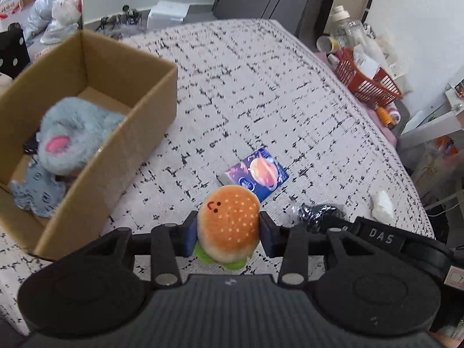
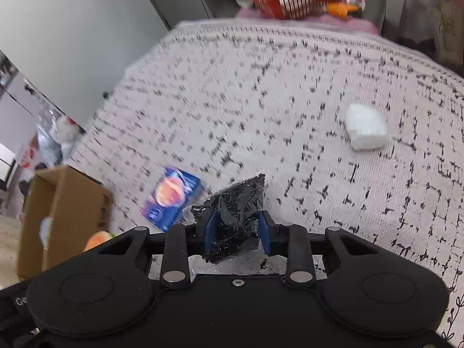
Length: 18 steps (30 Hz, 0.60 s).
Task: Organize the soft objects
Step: 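Close the left gripper on the burger plush while the right gripper grasps the black bag, then carry the burger plush and black bag over the cardboard box with both grippers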
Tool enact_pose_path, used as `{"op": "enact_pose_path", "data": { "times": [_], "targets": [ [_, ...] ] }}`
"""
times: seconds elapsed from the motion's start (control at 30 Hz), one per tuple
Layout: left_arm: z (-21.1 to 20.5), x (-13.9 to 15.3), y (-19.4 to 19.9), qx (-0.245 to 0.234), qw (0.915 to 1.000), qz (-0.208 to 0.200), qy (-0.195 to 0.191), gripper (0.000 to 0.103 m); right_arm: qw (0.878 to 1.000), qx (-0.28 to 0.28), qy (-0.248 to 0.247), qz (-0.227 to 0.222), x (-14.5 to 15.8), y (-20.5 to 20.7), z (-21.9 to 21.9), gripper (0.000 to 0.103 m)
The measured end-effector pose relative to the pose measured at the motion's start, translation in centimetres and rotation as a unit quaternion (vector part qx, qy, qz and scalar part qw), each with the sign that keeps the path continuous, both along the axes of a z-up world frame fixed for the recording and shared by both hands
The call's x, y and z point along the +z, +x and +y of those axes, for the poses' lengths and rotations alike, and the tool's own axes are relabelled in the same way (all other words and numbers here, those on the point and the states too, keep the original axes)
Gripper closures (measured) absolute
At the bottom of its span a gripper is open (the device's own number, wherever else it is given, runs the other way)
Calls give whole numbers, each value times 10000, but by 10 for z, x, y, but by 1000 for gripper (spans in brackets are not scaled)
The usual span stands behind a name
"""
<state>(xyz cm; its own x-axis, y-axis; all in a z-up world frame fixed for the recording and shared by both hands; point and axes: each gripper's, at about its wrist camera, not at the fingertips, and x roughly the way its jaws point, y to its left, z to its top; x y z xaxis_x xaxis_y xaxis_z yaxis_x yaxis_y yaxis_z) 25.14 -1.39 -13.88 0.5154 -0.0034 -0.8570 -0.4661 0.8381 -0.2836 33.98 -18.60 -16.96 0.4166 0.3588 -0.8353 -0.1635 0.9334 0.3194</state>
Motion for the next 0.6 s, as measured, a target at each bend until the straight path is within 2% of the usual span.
{"op": "enact_pose_path", "data": {
  "times": [0.6],
  "targets": [
    [0, 55, -27, 31, 9980, -419, 463, 61, 9952, -28, 750, -632, 45, -21, -15, 72]
  ]
}}
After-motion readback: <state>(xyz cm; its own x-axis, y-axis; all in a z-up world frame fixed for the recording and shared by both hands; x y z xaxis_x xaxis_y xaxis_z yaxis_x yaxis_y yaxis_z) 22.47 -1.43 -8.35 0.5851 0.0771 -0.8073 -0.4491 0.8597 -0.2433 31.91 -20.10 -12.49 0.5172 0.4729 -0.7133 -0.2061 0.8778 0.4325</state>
